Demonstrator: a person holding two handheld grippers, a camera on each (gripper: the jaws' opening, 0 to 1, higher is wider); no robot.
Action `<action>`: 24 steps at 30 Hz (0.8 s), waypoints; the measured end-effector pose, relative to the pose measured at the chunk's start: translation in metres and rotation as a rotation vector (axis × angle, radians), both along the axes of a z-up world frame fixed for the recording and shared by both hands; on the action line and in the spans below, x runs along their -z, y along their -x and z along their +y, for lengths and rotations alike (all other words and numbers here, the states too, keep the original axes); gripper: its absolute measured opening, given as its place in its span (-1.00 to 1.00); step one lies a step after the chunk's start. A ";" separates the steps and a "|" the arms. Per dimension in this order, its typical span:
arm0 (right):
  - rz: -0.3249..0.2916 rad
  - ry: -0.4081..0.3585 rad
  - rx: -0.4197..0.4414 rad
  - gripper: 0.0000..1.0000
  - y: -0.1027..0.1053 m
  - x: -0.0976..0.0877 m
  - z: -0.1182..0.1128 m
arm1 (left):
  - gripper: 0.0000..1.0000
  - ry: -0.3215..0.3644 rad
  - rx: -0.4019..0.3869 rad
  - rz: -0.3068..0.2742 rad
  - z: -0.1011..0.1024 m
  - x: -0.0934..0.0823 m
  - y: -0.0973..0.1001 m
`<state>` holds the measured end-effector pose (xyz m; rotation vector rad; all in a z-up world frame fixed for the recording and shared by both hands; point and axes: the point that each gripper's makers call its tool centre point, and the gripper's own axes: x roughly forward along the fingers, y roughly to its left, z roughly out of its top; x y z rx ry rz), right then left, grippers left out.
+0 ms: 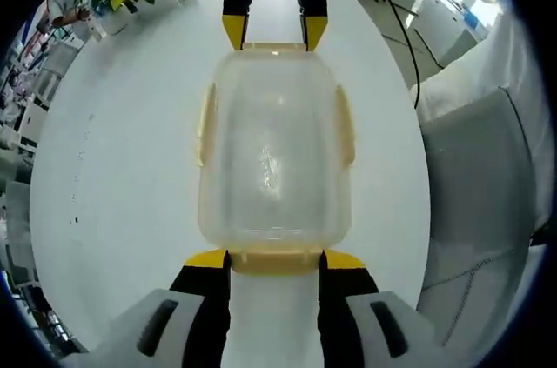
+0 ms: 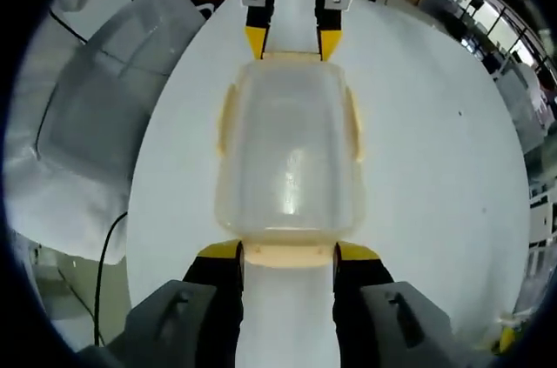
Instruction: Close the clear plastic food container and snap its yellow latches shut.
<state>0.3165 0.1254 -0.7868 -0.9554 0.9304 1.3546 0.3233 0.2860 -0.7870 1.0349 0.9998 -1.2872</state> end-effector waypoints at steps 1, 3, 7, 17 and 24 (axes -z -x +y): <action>-0.004 0.000 -0.003 -0.28 0.000 0.001 0.000 | -0.34 -0.002 0.001 0.001 0.001 0.000 0.000; -0.003 0.007 -0.005 -0.28 0.000 0.003 0.000 | -0.34 -0.002 0.000 0.002 0.000 0.000 0.000; 0.002 0.006 -0.004 -0.27 0.000 0.002 0.000 | -0.34 -0.009 0.007 -0.005 0.000 0.000 -0.001; 0.010 0.025 -0.013 -0.26 0.001 0.003 -0.001 | -0.34 -0.047 0.059 -0.034 0.003 0.005 -0.002; 0.005 0.044 0.046 -0.17 -0.007 0.013 -0.018 | -0.01 -0.177 0.041 -0.111 0.035 0.019 -0.012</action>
